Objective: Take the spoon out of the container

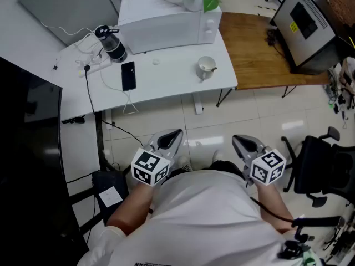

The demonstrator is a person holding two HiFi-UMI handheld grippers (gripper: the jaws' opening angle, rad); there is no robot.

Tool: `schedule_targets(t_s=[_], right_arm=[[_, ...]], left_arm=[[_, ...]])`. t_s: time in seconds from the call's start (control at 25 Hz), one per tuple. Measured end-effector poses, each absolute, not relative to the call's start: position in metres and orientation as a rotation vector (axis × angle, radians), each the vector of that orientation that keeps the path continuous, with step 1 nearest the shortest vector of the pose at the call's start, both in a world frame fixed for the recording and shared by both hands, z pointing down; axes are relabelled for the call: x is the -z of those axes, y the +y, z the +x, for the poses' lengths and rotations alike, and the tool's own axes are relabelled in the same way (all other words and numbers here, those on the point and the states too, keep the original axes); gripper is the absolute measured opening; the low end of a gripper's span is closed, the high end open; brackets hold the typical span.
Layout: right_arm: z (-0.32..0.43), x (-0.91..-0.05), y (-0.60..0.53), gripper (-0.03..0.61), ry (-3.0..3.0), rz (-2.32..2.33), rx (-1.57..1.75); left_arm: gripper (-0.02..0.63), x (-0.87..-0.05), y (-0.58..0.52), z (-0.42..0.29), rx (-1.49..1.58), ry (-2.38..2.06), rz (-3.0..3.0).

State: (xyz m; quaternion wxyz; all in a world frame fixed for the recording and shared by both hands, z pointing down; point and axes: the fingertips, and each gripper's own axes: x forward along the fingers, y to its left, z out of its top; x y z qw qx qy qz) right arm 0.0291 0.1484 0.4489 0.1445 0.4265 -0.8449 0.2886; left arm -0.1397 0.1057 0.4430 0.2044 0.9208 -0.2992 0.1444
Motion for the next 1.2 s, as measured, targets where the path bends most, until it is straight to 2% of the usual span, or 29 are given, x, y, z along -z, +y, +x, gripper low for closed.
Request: schedule_targets(t_s=[0.32, 1.2], right_arm=[[0.021, -0.448, 0.122, 0.007, -2.435, 1.211, -0.824], [0.130, -0.454, -0.097, 0.008, -2.569, 0.917, -0.785]], left_arm=[[0.005, -0.447, 0.084, -0.146, -0.389, -0.843, 2.555], [0.005, -0.445, -0.101, -0.038, -0.434, -1.098, 2.514]])
